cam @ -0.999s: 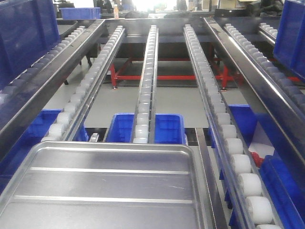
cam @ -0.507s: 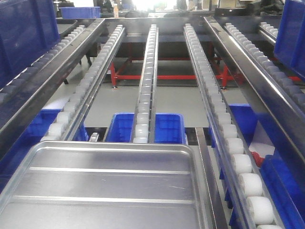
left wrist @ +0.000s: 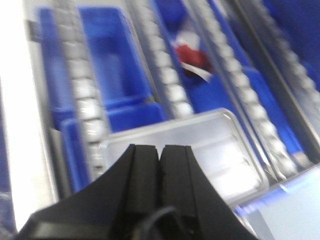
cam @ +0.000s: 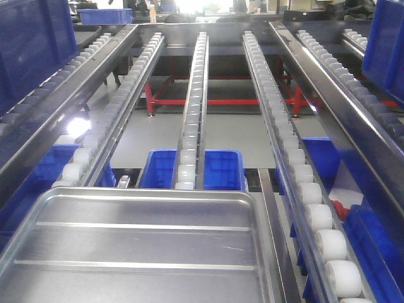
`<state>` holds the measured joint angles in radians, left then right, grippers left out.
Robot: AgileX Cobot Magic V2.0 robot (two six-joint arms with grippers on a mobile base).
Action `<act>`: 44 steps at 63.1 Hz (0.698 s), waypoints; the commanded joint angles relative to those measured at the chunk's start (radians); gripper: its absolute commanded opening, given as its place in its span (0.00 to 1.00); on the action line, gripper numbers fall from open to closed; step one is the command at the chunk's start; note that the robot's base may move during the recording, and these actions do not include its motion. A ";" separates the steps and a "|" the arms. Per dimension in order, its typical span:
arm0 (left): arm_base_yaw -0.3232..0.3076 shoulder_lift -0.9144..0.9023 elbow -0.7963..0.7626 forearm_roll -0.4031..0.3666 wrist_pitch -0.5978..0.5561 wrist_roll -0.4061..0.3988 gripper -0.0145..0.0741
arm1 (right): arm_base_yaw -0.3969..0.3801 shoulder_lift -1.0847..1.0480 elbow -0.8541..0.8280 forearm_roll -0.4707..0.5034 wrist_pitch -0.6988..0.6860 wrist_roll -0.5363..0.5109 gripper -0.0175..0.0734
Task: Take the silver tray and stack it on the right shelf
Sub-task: 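Lower both grippers to the near corners of the silver tray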
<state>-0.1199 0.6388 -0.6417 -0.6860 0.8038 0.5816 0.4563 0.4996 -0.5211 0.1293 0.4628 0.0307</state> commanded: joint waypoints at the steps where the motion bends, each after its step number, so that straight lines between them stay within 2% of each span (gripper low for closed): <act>1: -0.064 0.033 -0.038 -0.095 -0.027 0.068 0.05 | 0.070 0.059 -0.048 0.014 -0.093 -0.001 0.70; 8: -0.179 0.068 -0.040 -0.087 -0.023 0.111 0.08 | 0.162 0.146 -0.073 0.020 -0.102 -0.001 0.72; 13: -0.243 0.103 -0.056 -0.083 -0.021 0.111 0.26 | 0.220 0.223 -0.098 0.020 -0.117 -0.001 0.73; 18: -0.256 0.136 -0.082 -0.083 -0.030 0.111 0.46 | 0.239 0.280 -0.117 0.021 -0.142 -0.001 0.73; 22: -0.256 0.159 -0.100 -0.086 -0.048 0.111 0.53 | 0.242 0.320 -0.120 0.023 -0.159 -0.001 0.73; 30: -0.256 0.186 -0.109 -0.084 -0.120 0.122 0.52 | 0.242 0.393 -0.119 0.048 -0.265 0.000 0.73; 36: -0.256 0.226 -0.110 -0.091 -0.108 0.118 0.52 | 0.242 0.427 -0.119 0.091 -0.347 0.000 0.73; 40: -0.256 0.251 -0.110 -0.089 -0.093 0.087 0.52 | 0.242 0.436 -0.121 0.150 -0.384 0.000 0.73; 44: -0.256 0.272 -0.110 -0.068 -0.066 0.040 0.52 | 0.242 0.437 -0.132 0.175 -0.342 0.000 0.72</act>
<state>-0.3682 0.8977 -0.7139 -0.7230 0.7467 0.6698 0.6974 0.9443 -0.6050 0.2629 0.1901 0.0325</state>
